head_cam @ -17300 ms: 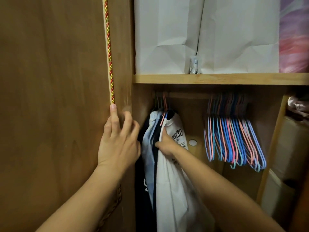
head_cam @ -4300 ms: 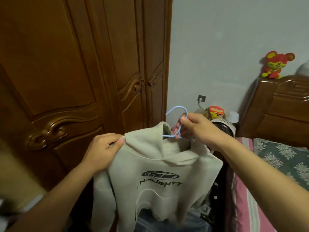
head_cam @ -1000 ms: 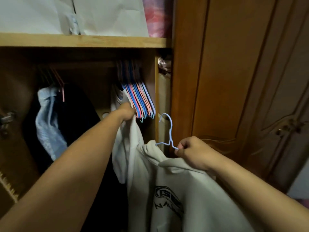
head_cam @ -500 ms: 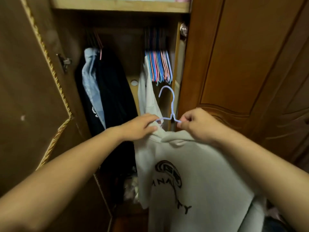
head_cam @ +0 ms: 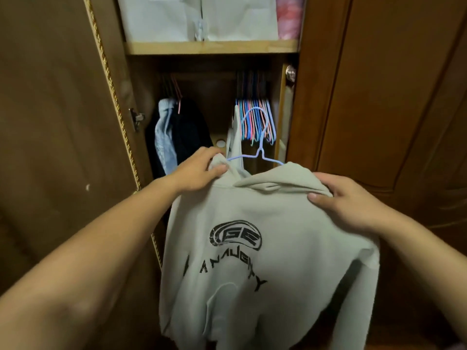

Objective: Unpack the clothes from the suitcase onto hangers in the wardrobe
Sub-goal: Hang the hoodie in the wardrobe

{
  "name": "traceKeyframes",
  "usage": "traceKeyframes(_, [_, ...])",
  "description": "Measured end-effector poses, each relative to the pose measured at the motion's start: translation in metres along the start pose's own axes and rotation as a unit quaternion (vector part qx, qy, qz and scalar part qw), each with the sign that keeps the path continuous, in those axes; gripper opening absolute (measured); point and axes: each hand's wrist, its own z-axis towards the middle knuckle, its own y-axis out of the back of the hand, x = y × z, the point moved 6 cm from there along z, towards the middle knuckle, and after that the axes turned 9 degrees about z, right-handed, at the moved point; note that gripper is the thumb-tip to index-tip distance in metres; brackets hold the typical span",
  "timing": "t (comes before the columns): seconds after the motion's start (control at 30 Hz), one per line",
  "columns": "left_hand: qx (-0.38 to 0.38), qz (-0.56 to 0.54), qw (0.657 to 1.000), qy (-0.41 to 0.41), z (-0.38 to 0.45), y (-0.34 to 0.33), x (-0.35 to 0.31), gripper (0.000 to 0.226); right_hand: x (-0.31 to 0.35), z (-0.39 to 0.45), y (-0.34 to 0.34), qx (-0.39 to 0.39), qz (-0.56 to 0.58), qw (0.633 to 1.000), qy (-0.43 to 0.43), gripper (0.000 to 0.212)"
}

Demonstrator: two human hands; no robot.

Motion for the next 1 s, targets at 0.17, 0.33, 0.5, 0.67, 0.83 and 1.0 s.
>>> traceKeyframes(0.17, [0.135, -0.073, 0.987, 0.057, -0.012, 0.002, 0.049, 0.063, 0.003, 0.009, -0.01, 0.019, 0.0, 1.0, -0.02, 0.031])
traceKeyframes(0.33, [0.041, -0.176, 0.983, -0.031, 0.003, 0.003, 0.033, 0.015, -0.033, -0.002, -0.057, 0.293, 0.262, 0.893, -0.218, 0.063])
traceKeyframes(0.5, [0.003, -0.076, 0.981, -0.176, 0.002, -0.001, 0.021, 0.031, -0.039, 0.018, -0.012, 0.211, -0.072, 0.968, -0.111, 0.025])
traceKeyframes(0.67, [-0.079, 0.137, 0.98, -0.122, -0.001, -0.023, 0.009, 0.026, 0.028, -0.007, -0.012, -0.085, -0.354, 0.916, 0.171, 0.025])
traceKeyframes(0.83, [-0.074, 0.051, 0.992, -0.087, 0.0, -0.009, 0.005, 0.021, -0.003, -0.037, -0.028, 0.047, -0.256, 0.949, 0.179, 0.05])
traceKeyframes(1.0, [-0.093, -0.037, 0.994, -0.05, -0.011, 0.018, -0.005, 0.027, -0.081, -0.029, 0.017, -0.01, -0.011, 0.987, -0.161, 0.096])
